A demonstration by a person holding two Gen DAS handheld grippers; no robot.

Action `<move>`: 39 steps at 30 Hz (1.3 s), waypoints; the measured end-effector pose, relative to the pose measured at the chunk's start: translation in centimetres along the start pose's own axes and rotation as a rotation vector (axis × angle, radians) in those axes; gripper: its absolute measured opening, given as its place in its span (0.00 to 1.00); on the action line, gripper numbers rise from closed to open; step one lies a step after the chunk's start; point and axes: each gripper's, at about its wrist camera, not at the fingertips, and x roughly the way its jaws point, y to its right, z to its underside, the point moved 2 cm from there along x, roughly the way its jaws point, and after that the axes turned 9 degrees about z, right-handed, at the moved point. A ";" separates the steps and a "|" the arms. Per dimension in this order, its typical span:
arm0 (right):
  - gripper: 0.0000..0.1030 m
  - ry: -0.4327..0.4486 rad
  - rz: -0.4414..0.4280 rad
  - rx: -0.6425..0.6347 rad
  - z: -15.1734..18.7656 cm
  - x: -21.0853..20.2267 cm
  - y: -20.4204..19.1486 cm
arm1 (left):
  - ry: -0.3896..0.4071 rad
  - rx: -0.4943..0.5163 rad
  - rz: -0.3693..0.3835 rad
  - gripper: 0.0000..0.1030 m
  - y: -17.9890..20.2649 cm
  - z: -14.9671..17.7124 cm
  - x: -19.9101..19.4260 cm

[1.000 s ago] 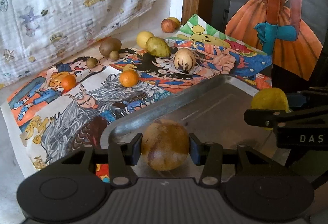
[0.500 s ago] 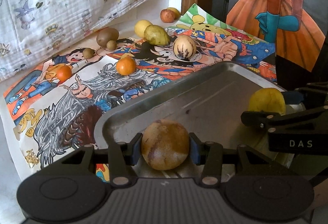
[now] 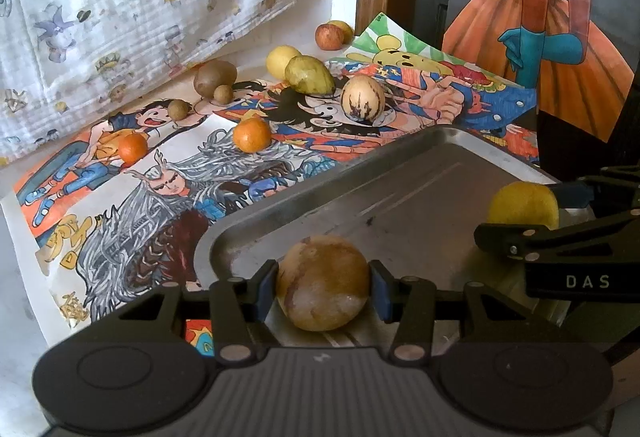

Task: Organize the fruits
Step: 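Lower both fruits into the metal tray and open both tools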

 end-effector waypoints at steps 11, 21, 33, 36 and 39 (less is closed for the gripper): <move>0.77 0.038 0.000 0.030 -1.0 -1.6 0.3 | 0.023 0.012 0.008 0.53 0.3 -0.4 -1.1; 0.95 0.085 -0.034 0.100 -2.1 -3.6 0.7 | 0.074 0.011 -0.013 0.76 -0.1 -1.1 -2.8; 1.00 0.119 -0.078 0.135 -3.2 -6.2 0.5 | 0.146 -0.005 -0.025 0.99 -1.3 -1.8 -5.3; 1.00 0.156 -0.099 0.157 -3.3 -7.2 0.4 | 0.172 -0.007 -0.025 0.99 -1.6 -2.1 -6.1; 1.00 0.195 -0.168 0.236 -3.5 -8.5 1.1 | 0.195 -0.021 -0.026 0.99 -2.2 -2.3 -7.0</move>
